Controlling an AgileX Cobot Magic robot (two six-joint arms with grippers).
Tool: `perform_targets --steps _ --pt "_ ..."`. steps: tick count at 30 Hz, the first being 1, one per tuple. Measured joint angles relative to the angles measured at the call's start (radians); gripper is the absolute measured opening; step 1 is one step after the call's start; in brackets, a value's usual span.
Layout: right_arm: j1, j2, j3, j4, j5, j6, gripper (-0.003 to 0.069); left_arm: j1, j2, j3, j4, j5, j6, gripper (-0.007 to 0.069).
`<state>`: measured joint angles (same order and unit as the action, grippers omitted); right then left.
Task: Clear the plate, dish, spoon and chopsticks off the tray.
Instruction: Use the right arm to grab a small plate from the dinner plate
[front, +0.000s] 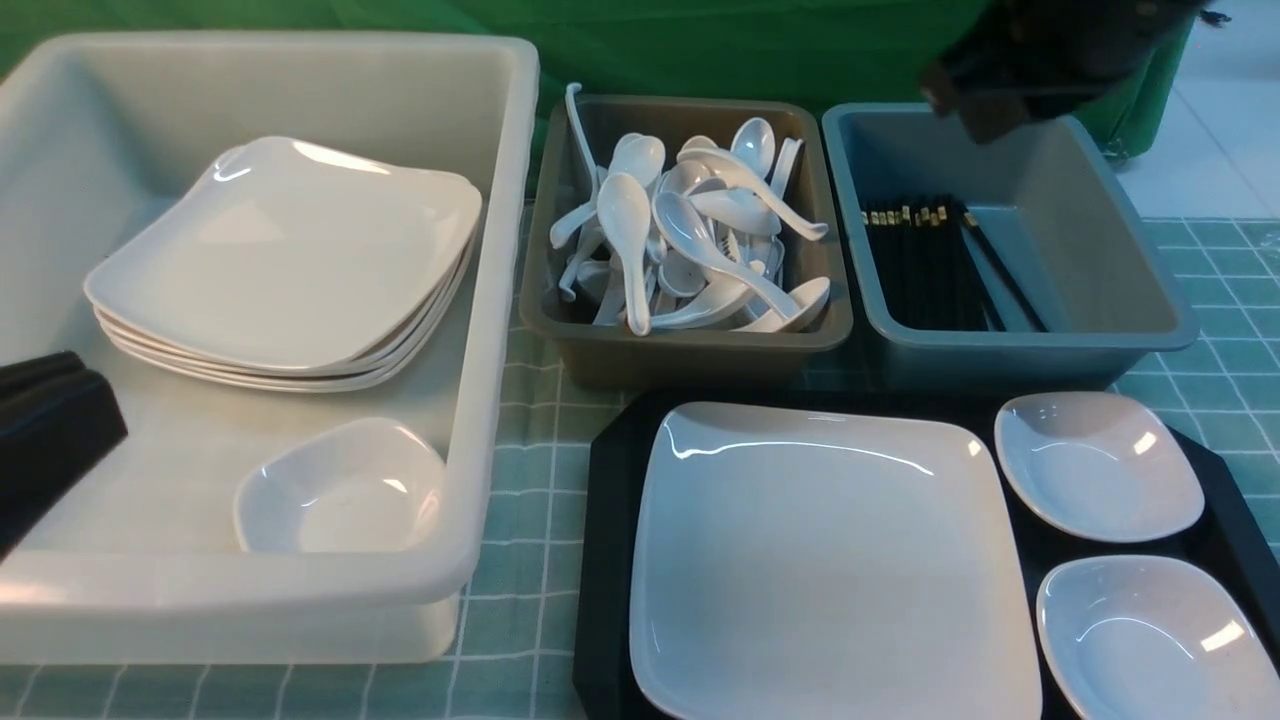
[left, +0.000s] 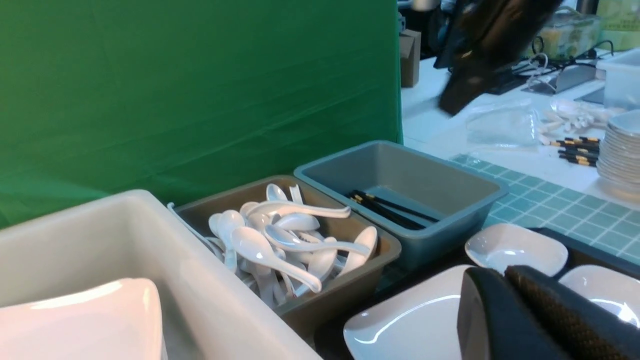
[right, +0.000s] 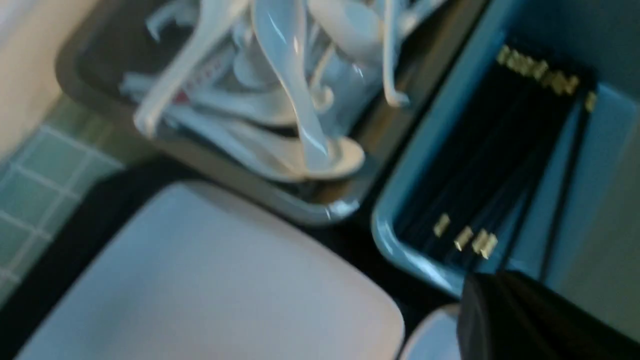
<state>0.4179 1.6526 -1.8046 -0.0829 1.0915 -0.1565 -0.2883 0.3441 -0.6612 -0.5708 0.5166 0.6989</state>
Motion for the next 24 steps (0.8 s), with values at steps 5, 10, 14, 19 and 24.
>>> perform_targets --steps 5,10,14,19,24 --pt "0.000 -0.240 0.362 -0.023 0.033 0.039 0.0064 0.000 0.000 0.000 0.001 0.012 -0.004 0.0017" --pt "0.000 -0.401 0.777 -0.025 -0.047 0.066 0.0236 0.000 0.000 0.000 0.001 0.015 -0.001 0.0017" --pt "0.000 -0.425 1.064 -0.018 -0.249 0.066 0.0500 0.000 0.000 0.000 0.000 0.020 -0.001 0.0017" --pt "0.000 -0.405 1.150 0.020 -0.378 0.066 0.0570 0.000 0.000 0.000 -0.006 0.021 -0.001 0.0017" --pt "0.000 -0.337 1.153 0.024 -0.442 0.047 0.0577 0.000 0.000 0.000 -0.009 0.028 -0.001 0.0017"
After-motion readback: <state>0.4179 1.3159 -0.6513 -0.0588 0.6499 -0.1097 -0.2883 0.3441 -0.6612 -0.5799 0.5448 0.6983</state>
